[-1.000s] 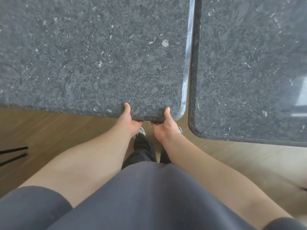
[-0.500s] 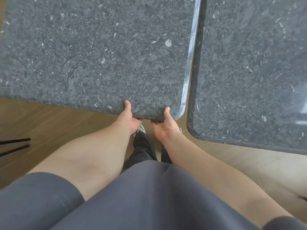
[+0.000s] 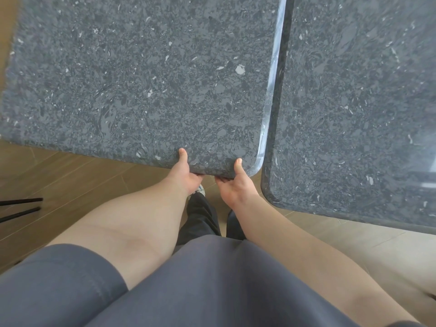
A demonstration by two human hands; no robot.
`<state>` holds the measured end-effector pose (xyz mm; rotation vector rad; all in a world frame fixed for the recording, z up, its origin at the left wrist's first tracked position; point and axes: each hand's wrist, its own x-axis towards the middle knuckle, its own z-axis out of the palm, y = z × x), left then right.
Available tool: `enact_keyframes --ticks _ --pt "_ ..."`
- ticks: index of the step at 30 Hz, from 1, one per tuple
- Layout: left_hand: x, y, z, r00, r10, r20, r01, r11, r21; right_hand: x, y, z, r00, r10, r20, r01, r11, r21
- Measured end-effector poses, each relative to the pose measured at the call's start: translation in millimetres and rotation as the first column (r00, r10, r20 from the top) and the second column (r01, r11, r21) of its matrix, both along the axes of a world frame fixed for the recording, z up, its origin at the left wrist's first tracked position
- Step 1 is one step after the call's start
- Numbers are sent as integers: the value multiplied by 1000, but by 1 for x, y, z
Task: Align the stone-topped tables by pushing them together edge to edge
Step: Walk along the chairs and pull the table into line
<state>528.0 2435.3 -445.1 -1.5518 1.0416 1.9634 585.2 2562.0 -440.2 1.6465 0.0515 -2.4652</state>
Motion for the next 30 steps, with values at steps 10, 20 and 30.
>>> enact_keyframes --ticks 10,20,30 --pt "-1 -2 -2 1000 3 11 -3 999 34 -1 5 8 1000 9 4 -9 999 -41" --pt "3 -28 24 994 -85 73 72 985 160 1 1 3 995 80 65 -84 995 46" --pt "0 -74 38 941 -329 75 319 940 117 -15 -9 34 940 217 263 -277 937 214"
